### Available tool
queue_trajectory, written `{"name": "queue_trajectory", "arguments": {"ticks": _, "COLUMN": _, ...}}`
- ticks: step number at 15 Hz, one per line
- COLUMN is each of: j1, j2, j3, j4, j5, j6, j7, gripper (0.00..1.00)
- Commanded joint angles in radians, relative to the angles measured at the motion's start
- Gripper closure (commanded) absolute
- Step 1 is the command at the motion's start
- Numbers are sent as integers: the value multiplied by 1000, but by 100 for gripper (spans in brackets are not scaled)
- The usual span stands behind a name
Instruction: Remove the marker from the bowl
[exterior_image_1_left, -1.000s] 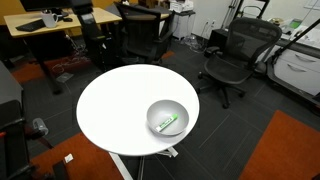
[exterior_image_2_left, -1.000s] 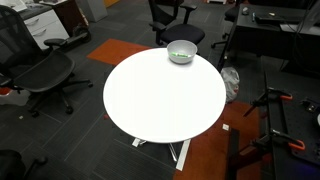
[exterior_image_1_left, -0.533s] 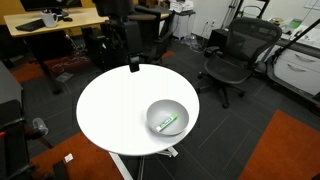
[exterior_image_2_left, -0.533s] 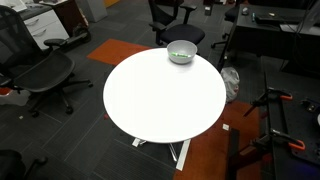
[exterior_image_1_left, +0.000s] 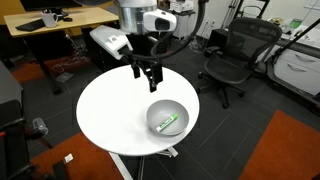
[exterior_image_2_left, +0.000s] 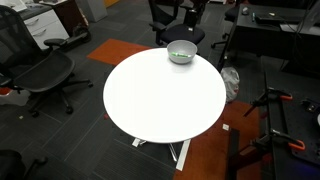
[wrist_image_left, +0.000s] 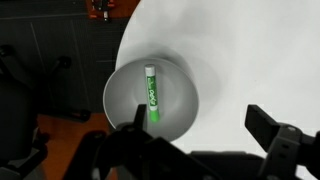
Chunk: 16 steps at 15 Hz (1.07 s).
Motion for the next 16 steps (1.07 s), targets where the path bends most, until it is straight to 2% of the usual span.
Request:
{"name": "queue_trajectory", "arguments": {"ticks": 1, "j1": -5, "j2": 21, "j3": -1, "j4": 14, "j5": 24, "j6": 2, "j7": -21, "gripper": 0}}
{"name": "queue_trajectory", "arguments": {"ticks": 4, "j1": -19, "j2": 63, "j3": 0, "j4": 47, "j5": 46, "j6": 4, "j7": -45, "gripper": 0}}
{"name": "queue_trajectory", "arguments": {"ticks": 10, "j1": -19, "j2": 66, "j3": 1, "j4": 54, "j5": 47, "j6": 6, "j7": -45, "gripper": 0}}
{"name": "queue_trajectory", "arguments": {"ticks": 16, "j1": -26, "j2": 148, "j3": 0, "j4": 85, "j5": 30, "j6": 157, "j7": -59, "gripper": 0}}
